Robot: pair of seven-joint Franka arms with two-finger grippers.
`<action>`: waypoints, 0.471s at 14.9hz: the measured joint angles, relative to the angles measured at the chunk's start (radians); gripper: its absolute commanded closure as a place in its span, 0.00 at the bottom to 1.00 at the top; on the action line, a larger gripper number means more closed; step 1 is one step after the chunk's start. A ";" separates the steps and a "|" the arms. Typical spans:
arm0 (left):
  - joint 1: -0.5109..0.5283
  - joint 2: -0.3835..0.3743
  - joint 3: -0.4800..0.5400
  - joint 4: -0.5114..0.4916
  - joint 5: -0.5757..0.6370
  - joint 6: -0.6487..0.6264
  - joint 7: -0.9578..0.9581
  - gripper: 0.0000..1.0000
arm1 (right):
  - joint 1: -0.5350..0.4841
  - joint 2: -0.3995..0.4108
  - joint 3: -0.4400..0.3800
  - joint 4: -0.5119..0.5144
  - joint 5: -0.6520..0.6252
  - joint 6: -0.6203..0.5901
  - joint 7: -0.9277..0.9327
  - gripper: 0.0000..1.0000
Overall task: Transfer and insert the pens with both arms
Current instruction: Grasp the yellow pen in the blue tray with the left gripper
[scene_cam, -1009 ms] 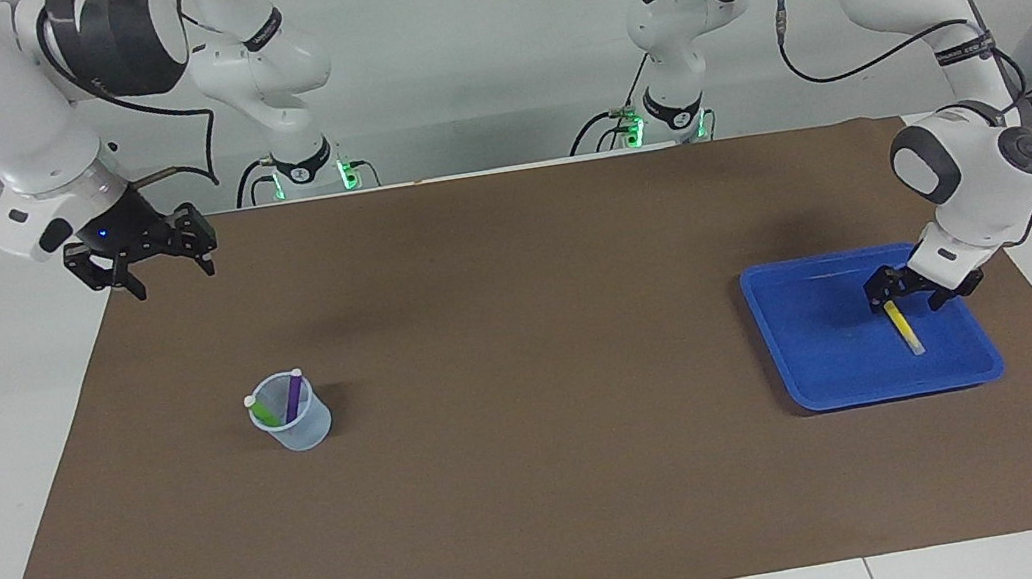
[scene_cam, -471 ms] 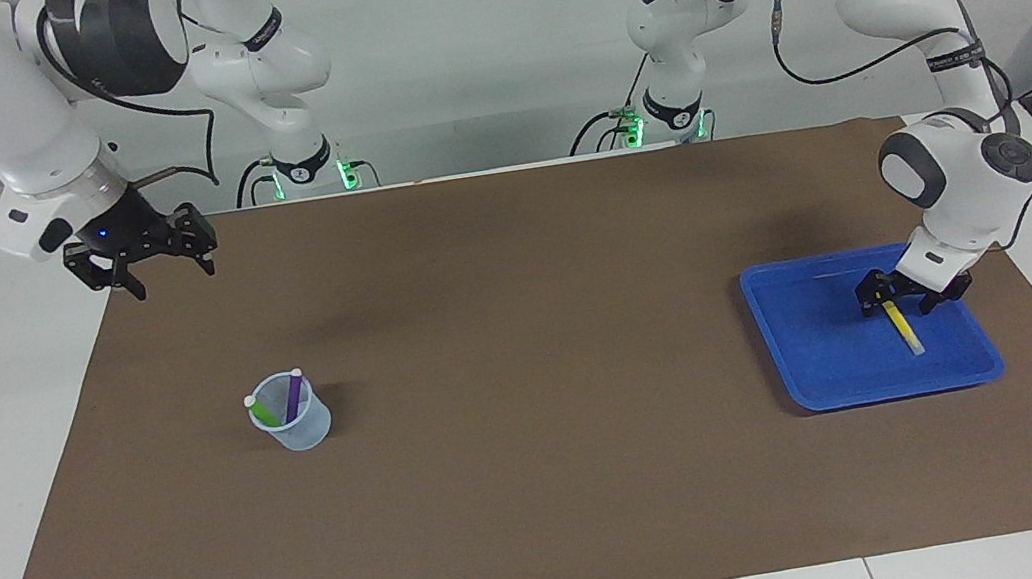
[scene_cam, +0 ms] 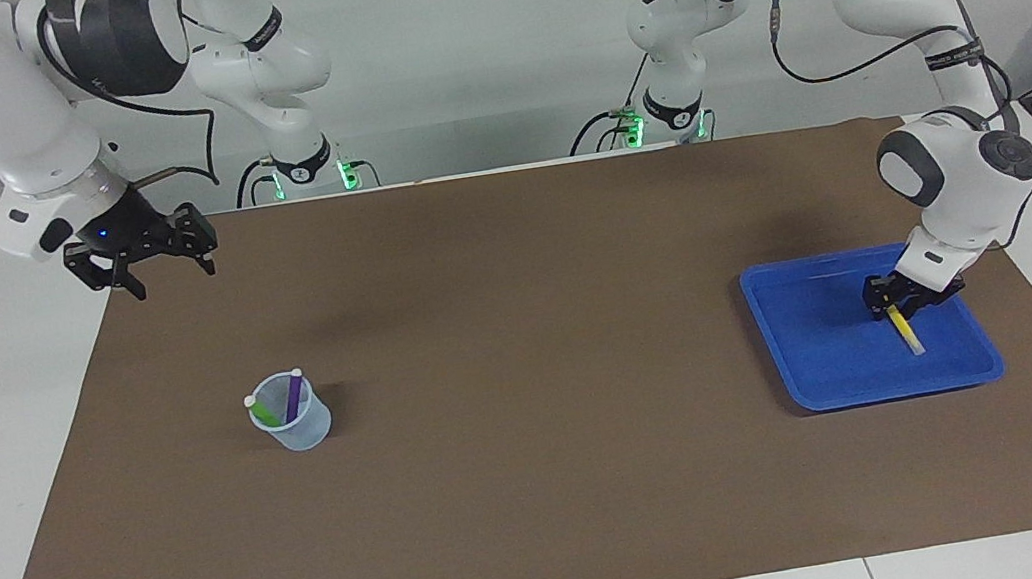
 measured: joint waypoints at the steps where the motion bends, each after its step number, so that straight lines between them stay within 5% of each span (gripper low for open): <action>1: -0.002 -0.001 0.000 0.001 0.000 -0.001 -0.001 1.00 | 0.000 0.000 0.000 0.000 0.000 0.000 0.000 0.10; 7: -0.004 -0.001 0.000 0.030 -0.042 -0.056 -0.019 1.00 | 0.000 0.000 0.000 0.000 0.000 0.000 0.000 0.10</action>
